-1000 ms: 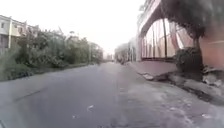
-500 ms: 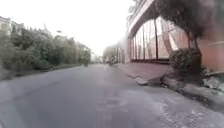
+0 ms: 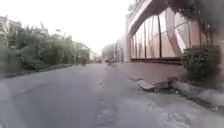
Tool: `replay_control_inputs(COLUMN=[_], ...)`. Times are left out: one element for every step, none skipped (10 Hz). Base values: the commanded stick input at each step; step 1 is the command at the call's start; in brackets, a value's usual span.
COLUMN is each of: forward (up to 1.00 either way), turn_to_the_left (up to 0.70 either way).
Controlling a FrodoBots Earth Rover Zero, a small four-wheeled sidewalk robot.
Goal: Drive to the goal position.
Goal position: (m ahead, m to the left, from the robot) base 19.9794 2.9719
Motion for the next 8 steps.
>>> replay_control_inputs(forward=[1.0, 1.0, 1.0, 1.0, 1.0, 1.0, 1.0, 1.0], turn_to_the_left=[0.04, 0.04, 0.04, 0.04, 0.04, 0.04, 0.04, 0.04])
